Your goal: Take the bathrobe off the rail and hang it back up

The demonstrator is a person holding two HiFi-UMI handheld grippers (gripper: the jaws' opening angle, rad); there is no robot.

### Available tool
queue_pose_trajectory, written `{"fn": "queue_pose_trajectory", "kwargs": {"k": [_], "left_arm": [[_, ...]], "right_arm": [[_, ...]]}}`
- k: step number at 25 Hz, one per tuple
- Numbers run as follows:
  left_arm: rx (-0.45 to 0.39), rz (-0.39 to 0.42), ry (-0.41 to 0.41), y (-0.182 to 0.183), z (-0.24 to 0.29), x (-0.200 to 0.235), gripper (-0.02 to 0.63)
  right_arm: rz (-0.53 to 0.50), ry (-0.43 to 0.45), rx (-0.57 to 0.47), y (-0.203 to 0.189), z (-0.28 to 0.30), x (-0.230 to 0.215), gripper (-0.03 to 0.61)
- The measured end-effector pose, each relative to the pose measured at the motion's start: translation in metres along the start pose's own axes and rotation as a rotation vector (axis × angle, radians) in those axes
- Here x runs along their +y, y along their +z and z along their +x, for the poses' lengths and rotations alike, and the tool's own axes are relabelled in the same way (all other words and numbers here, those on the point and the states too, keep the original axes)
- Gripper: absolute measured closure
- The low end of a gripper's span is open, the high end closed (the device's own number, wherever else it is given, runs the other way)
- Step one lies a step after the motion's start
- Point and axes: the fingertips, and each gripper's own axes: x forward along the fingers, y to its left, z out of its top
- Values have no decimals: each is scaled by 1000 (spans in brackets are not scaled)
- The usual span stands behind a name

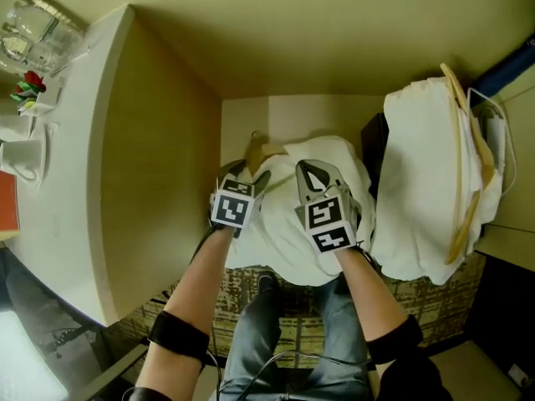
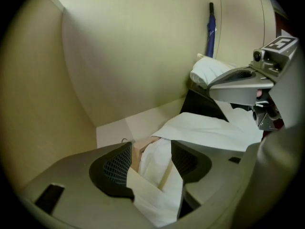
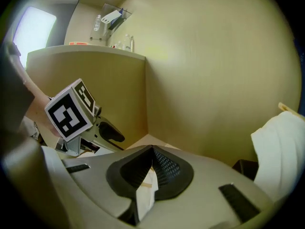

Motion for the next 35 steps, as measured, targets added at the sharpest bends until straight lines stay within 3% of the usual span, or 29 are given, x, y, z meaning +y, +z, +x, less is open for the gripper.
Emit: {"fn": "queue_pose_trajectory", "kwargs": {"k": [6, 12, 16, 24, 27, 29, 35], "left_arm": [[63, -31, 20, -29, 62, 36, 354], [128, -20, -9, -48, 105, 51, 353], [182, -22, 15, -61, 124, 72, 353], [289, -50, -47, -77, 150, 85, 351], [295, -34, -84, -78, 156, 82, 360], [288, -9, -98, -76, 158, 80, 403], [260, 3, -71, -73, 156, 80, 411]], "right_arm": [[-8, 32, -5, -30, 43, 3, 555], [-3, 44, -26, -46, 60, 1, 555], [-10, 44, -37, -48, 67, -4, 555], [-13, 42, -34, -60, 76, -10, 555], [-12, 38, -26, -67, 78, -12, 555], [-9, 37, -25, -69, 80, -14, 557], [-10, 42, -17, -71, 82, -10, 557]]}}
